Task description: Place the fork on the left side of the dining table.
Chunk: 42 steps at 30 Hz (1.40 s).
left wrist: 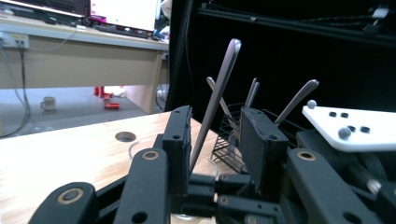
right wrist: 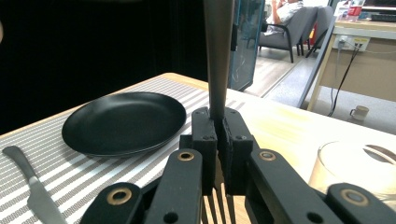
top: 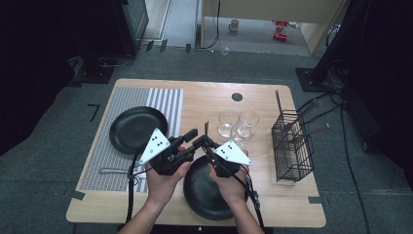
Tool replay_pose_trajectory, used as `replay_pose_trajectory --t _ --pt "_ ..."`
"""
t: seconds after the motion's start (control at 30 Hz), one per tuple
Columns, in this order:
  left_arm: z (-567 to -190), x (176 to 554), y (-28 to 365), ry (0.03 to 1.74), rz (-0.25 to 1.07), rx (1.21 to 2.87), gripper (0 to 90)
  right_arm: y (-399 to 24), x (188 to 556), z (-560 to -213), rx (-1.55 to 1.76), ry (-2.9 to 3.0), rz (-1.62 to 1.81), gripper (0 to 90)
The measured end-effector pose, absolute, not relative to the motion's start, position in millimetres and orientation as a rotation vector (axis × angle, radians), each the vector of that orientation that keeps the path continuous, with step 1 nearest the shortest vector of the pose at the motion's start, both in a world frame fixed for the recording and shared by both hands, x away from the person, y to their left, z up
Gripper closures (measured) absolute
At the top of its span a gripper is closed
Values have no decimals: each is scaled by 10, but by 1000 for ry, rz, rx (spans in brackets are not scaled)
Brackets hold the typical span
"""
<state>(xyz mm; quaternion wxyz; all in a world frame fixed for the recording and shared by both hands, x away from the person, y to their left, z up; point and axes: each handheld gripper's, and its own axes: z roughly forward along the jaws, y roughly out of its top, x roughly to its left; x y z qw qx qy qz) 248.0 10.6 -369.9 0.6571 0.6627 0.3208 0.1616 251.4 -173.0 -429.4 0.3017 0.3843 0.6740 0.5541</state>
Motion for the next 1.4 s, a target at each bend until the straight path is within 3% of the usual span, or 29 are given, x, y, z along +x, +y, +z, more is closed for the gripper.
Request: replay_pose_trajectory --t 0.33,0.43,0.53,0.67,0.93,1.2,1.33,1.4 --pt "-3597 2527 50 768 416 1506 697 -1619 2456 -4325 962 1820 1426 869" --pt "-3581 2534 45 776 423 1505 740 -1608 2452 -4337 954 1823 1419 869" --pt "-3583 2540 45 774 424 1507 842 -1604 2452 -4338 956 1822 1414 869" --pt "-3574 2554 66 758 466 1522 876 -1612 2450 -4342 959 1812 1413 856" --pt "-3543 2650 145 766 415 1494 888 -1756 2435 -4356 992 1830 1488 706" --pt "-3494 2689 159 759 434 1477 888 -1933 2418 -4383 1039 1830 1512 637" --pt "-3484 2718 191 751 438 1469 888 -2014 2386 -4425 1039 1832 1440 507" --pt "-3486 2733 210 756 440 1466 888 -2073 2361 -4459 1046 1839 1420 502"
